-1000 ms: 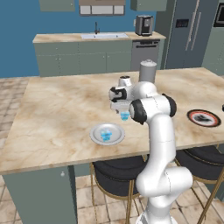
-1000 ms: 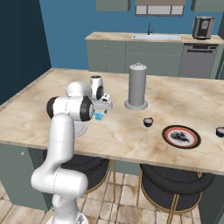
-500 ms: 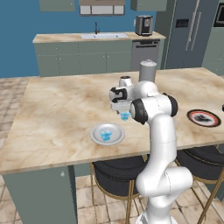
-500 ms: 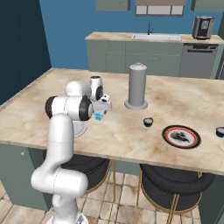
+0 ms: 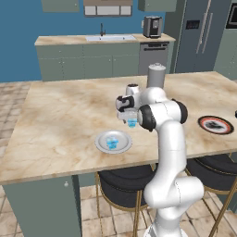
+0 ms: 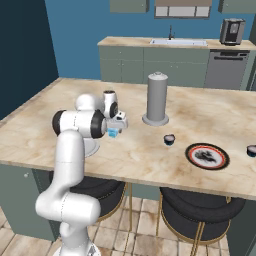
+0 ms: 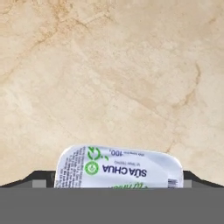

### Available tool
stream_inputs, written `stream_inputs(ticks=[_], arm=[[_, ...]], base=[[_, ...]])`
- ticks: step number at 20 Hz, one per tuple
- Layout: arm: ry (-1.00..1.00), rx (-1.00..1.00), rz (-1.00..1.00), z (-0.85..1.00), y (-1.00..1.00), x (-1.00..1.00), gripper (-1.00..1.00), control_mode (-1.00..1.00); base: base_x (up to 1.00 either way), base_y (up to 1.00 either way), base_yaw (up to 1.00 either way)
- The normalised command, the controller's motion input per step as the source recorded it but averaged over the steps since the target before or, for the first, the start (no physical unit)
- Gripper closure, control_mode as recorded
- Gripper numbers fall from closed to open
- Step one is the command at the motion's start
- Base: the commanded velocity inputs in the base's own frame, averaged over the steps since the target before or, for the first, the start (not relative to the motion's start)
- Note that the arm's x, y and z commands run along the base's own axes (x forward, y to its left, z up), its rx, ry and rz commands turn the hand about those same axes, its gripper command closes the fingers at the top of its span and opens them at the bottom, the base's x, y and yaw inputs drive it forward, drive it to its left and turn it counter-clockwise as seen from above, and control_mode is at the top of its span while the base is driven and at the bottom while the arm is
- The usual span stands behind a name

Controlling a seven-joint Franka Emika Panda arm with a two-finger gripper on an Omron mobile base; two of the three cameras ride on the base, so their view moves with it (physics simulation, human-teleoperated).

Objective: Place two yogurt containers on each plate.

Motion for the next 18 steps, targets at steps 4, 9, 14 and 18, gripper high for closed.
stream_inputs(ticks=[4, 9, 14, 18], arm=[[0.00, 0.00, 0.00, -0.14, 0.00, 0.00, -1.00, -1.00], [0.00, 0.00, 0.00, -0.01, 0.00, 0.00, 1.00, -1.00], [0.00, 0.03, 0.00, 0.53, 0.00, -0.41, 1.00, -1.00], [0.00, 0.04, 0.03, 0.90, 0.02, -1.00, 1.00, -1.00]], base=[[0.00, 0.00, 0.00], [0.00, 0.00, 0.00], [0.00, 0.00, 0.00], [0.00, 0.00, 0.00]])
